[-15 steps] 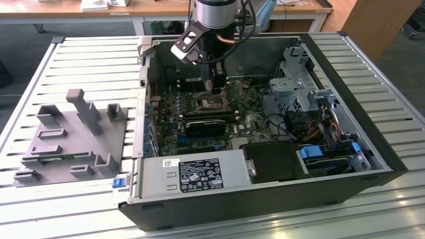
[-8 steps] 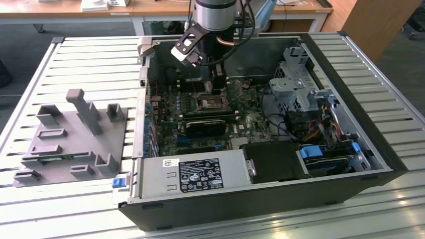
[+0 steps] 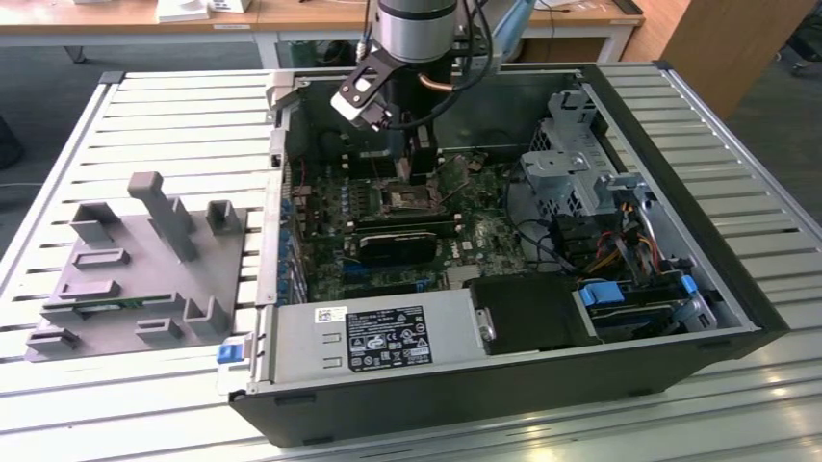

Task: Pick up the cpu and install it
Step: 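Place the cpu into insertion slot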

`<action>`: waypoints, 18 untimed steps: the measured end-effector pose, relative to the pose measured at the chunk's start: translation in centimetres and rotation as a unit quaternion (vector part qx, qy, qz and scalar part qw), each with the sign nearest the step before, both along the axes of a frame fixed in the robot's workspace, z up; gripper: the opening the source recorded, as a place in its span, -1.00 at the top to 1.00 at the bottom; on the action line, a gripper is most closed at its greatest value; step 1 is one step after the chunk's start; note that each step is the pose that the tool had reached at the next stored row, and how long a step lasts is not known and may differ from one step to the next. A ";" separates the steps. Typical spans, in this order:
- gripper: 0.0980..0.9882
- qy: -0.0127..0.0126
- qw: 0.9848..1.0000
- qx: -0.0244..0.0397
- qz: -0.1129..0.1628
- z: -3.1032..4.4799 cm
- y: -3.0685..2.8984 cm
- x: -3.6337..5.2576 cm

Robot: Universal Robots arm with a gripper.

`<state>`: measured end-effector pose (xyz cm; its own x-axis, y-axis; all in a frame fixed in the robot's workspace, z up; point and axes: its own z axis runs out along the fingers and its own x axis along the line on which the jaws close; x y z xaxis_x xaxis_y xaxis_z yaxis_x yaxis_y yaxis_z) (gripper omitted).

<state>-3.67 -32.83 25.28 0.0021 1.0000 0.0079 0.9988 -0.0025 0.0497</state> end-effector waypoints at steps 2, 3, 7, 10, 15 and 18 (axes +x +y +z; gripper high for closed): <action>0.00 0.000 1.000 0.000 0.000 -0.07 0.00 0.00; 0.00 0.000 1.000 0.000 0.000 -0.10 0.00 0.00; 0.00 0.000 1.000 0.000 0.000 -0.23 0.00 0.00; 0.00 0.000 1.000 0.000 0.000 -0.31 0.00 0.00; 0.00 0.000 1.000 0.000 0.000 -0.41 0.00 0.00; 0.00 0.000 1.000 0.000 0.000 -0.49 0.00 0.00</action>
